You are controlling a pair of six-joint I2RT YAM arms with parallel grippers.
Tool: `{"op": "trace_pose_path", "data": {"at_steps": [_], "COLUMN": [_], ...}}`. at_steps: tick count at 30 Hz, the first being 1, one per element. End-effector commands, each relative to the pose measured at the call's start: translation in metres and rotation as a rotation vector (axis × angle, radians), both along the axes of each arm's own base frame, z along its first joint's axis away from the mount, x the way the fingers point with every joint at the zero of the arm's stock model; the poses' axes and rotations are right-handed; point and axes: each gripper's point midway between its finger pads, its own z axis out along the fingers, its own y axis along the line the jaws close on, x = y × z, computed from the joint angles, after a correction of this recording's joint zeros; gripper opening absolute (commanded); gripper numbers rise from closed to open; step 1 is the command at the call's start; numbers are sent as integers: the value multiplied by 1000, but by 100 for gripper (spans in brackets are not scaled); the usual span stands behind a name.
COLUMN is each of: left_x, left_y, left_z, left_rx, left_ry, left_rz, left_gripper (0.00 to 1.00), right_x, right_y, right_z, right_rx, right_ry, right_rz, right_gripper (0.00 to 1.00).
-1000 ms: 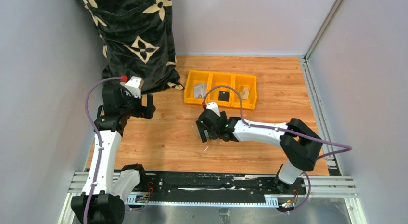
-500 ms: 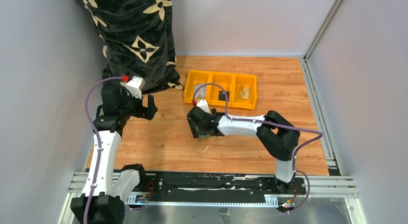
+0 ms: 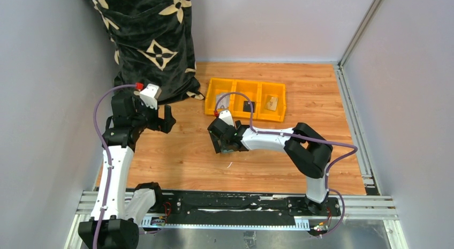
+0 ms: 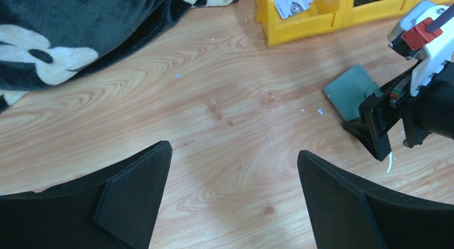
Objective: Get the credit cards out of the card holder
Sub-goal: Pick up the card holder from the center of the board.
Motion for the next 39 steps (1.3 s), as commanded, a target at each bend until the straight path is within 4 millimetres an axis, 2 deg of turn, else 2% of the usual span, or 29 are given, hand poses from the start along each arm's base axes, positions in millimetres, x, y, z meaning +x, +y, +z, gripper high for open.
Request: {"op": "trace_pose_path", "data": {"at_steps": [1,8,16,21,23,28,39], "left_x": [-3,-7,-9,-8,-8,-10,-16], "left_y": [-2,-4,-5,-6,-6,-7,-20], "left_z": [16,18,18,20,21,23,19], "left_rx": [-4,2,-8,-19,-25,-44,-184], "left_ry": [-36,-43,-39,-30,-15,-5,79], "left_rz": [-18,-31,-36,-30,-26,-15,26], "left_gripper": [100,100,100,100,100,100,100], "right_x": [-4,-11,-21,-28,-27,-19,-17], "right_y": [-36,-52,-27,-27,-29,-20,8], "right_z": [-15,-28,-38,-48,-48,-24,32], "right_rx": [-128,-197,-79,-68,-63,-11,191], "right_ry": [16,25,76,94,83,21,-101], "right_rz": [-72,-101,-32,-36,-42,-4,96], "right_gripper": [94,95,90,88,83,72,65]}}
